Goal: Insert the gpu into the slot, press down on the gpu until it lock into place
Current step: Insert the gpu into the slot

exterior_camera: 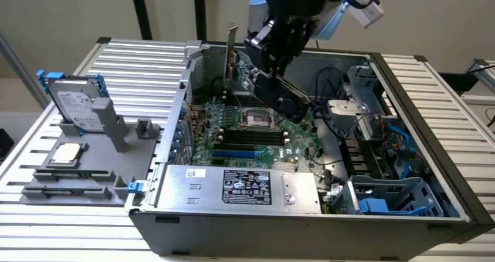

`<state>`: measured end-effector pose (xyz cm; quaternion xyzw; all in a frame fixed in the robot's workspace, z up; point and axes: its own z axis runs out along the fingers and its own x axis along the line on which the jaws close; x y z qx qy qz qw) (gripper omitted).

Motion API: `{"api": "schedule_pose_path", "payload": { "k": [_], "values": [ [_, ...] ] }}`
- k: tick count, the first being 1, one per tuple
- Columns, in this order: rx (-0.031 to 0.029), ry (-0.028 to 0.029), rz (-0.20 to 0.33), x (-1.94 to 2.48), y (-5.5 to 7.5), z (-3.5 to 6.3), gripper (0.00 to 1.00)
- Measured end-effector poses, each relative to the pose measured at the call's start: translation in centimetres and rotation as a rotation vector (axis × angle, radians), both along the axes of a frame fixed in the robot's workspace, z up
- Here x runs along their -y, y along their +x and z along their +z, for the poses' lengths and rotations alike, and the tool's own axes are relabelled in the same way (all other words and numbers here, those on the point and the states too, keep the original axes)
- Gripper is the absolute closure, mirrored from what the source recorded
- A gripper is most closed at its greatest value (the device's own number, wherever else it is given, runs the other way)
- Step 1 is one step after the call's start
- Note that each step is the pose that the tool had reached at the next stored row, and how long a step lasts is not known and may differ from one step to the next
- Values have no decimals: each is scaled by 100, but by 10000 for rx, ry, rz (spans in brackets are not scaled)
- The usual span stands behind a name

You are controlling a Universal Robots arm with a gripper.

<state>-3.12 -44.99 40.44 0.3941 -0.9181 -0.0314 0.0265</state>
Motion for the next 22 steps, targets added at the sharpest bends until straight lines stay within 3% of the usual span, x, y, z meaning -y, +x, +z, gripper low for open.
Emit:
{"api": "schedule_pose_path", "payload": {
  "k": [3,12,15,22],
  "values": [
    [41,88,493,1,-1,-17,74],
    [189,518,1812,0,0,-56,74],
    [234,549,2324,0,0,-72,74],
    [314,555,3613,0,0,-129,74]
  ]
}}
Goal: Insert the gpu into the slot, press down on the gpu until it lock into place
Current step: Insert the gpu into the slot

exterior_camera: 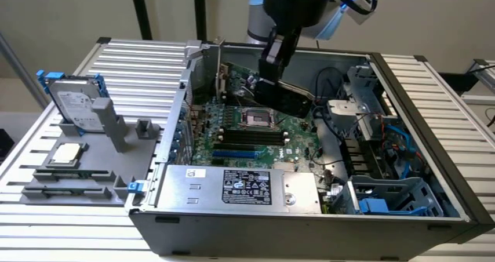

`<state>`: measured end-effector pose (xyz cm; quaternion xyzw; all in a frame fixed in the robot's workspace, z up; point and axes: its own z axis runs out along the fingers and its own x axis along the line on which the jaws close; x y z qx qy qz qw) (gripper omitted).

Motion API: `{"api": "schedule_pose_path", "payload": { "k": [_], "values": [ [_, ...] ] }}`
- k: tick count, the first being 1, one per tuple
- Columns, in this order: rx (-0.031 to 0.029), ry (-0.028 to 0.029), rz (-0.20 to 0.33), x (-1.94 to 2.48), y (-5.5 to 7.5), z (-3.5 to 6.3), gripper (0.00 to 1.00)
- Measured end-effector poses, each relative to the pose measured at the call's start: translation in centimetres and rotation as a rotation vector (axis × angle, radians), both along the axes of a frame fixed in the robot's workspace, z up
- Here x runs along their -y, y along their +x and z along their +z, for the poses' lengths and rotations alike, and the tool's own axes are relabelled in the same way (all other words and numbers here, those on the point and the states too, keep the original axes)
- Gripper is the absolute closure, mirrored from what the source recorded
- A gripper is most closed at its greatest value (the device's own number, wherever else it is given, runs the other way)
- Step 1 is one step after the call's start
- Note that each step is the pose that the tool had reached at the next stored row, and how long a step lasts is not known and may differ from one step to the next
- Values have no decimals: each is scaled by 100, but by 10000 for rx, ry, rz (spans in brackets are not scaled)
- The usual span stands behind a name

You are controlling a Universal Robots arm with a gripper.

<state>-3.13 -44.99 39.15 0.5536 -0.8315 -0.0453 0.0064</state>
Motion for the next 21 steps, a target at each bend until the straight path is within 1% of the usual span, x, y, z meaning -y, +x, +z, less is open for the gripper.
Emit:
{"api": "schedule_pose_path", "payload": {
  "k": [5,12,18,19,21],
  "values": [
    [49,2,904,0,0,-49,74],
    [81,18,2174,0,0,-132,74],
    [110,72,3243,0,0,-208,74],
    [118,89,3347,0,-7,-224,74],
    [148,121,3380,0,-81,-254,74]
  ]
}}
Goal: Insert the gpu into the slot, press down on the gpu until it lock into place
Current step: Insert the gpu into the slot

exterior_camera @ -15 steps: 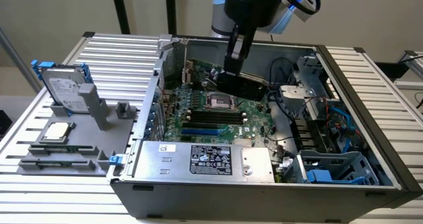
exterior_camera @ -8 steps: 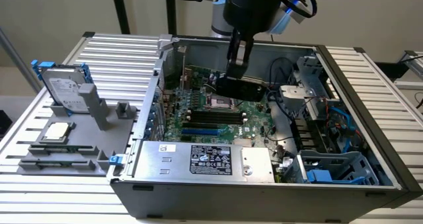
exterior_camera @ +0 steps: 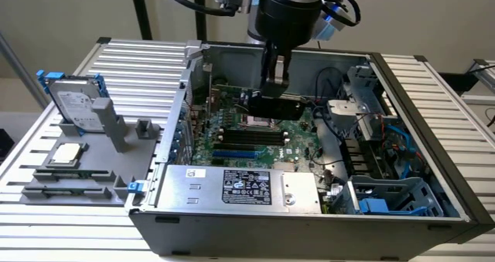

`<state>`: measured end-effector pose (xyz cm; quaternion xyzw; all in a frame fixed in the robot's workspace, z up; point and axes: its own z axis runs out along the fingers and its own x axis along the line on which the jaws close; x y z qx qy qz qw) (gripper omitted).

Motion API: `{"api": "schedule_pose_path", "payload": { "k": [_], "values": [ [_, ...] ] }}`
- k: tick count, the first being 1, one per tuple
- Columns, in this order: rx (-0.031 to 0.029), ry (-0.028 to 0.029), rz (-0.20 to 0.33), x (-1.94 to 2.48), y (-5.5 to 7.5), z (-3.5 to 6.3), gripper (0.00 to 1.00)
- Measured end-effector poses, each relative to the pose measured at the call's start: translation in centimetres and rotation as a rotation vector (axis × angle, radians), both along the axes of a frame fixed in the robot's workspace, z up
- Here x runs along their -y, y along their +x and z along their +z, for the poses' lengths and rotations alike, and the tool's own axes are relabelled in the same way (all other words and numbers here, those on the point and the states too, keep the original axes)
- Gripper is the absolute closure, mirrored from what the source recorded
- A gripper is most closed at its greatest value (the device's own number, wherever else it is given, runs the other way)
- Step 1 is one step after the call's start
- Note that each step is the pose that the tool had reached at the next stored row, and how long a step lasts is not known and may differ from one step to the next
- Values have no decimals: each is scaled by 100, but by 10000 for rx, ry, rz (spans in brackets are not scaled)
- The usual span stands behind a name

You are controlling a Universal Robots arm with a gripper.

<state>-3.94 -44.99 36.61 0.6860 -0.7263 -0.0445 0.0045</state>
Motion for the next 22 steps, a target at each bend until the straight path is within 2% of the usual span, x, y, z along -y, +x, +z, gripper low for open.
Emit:
{"api": "schedule_pose_path", "payload": {
  "k": [2,3,5,6,9,12,19,22],
  "values": [
    [52,16,-2,0,-90,-24,74],
    [111,21,0,0,-129,-35,74],
    [271,23,2,1,-180,-51,74],
    [326,27,3,2,-204,-62,74],
    [425,27,8,12,-291,-101,74],
    [471,32,10,38,-329,-151,74],
    [477,55,20,117,-331,-279,74],
    [477,60,23,123,-337,-334,74]
  ]
}}
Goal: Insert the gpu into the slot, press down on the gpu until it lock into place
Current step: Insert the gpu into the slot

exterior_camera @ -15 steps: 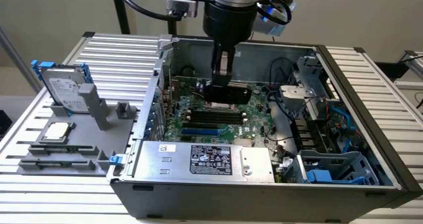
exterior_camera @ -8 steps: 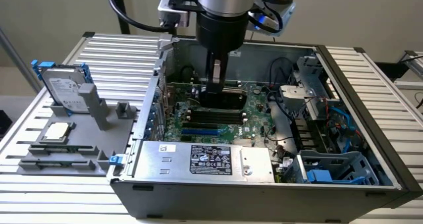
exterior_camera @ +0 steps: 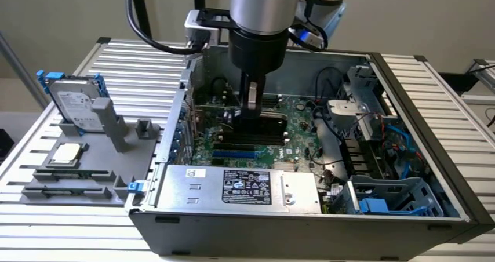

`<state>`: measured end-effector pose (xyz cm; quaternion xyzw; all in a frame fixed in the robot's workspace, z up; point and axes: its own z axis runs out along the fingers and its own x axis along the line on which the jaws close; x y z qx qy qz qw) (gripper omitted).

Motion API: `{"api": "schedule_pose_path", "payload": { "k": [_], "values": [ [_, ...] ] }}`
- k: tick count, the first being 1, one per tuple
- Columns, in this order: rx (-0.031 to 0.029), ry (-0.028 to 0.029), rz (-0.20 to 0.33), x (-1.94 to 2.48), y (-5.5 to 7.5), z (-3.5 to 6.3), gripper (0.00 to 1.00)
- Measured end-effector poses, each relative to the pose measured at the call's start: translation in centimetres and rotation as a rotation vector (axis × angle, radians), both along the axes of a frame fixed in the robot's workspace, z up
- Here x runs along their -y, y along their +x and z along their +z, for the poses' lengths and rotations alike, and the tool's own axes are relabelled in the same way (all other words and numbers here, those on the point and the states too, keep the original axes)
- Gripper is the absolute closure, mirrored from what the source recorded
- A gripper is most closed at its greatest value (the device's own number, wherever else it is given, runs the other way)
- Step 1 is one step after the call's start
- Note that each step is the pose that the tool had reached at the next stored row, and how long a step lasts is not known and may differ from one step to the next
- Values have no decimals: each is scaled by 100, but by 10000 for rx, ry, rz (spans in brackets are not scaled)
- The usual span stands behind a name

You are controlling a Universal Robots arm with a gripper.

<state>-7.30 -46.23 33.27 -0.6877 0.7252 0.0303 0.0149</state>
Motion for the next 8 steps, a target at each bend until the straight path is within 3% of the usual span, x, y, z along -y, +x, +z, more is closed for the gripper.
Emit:
{"api": "schedule_pose_path", "payload": {
  "k": [8],
  "values": [
    [10,2,0,0,-46,-145,74]
  ]
}}
